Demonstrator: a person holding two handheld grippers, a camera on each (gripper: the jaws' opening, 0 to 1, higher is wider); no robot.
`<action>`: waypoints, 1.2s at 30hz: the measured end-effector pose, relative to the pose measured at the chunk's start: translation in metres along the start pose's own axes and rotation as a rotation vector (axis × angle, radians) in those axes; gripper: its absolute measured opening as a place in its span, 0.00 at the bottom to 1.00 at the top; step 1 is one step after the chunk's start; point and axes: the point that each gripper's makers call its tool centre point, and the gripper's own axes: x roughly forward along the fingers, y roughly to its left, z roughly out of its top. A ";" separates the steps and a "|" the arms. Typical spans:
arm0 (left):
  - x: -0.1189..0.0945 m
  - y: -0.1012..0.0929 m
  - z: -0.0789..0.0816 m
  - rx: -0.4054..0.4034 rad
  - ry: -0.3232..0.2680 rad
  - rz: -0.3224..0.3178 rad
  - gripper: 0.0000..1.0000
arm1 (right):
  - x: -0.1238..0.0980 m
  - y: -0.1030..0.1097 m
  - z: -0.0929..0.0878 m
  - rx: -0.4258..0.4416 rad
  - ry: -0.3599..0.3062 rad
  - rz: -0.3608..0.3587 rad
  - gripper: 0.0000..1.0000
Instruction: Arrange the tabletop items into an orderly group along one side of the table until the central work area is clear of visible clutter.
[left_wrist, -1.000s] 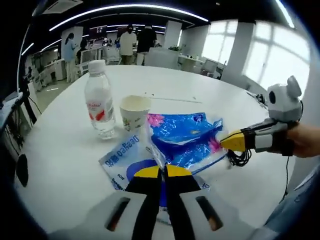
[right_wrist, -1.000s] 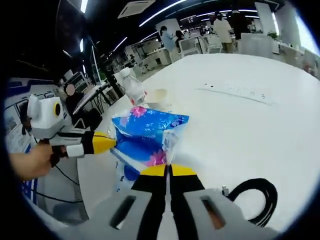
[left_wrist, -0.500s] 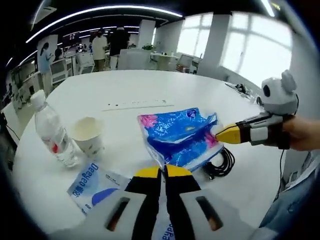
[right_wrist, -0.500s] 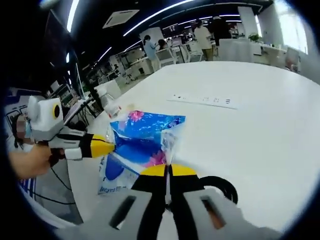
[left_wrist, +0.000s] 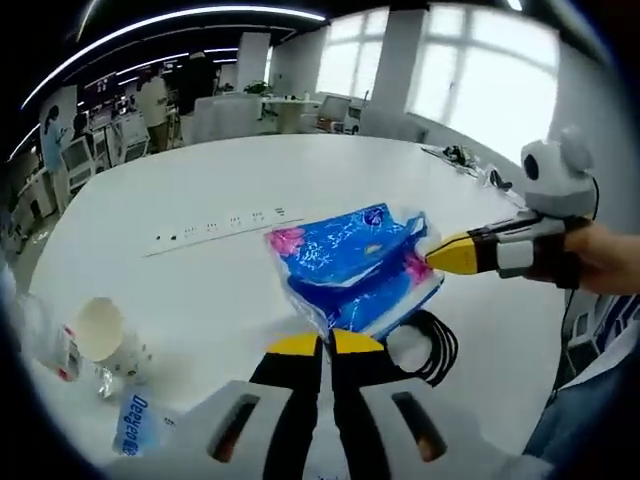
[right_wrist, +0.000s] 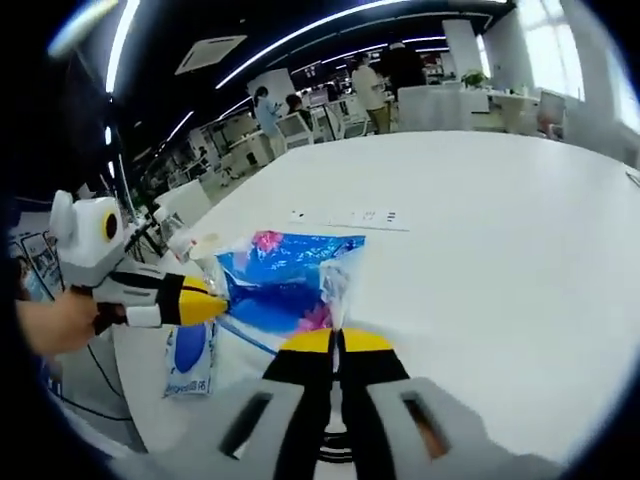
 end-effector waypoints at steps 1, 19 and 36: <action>0.005 -0.003 0.003 0.008 0.002 -0.011 0.00 | -0.001 -0.007 0.002 0.007 -0.004 -0.010 0.00; 0.067 -0.022 0.008 0.071 0.100 -0.074 0.00 | 0.015 -0.069 -0.006 0.078 0.020 -0.077 0.00; 0.100 -0.017 -0.022 -0.039 0.202 -0.061 0.00 | 0.046 -0.091 -0.039 0.042 0.136 -0.068 0.00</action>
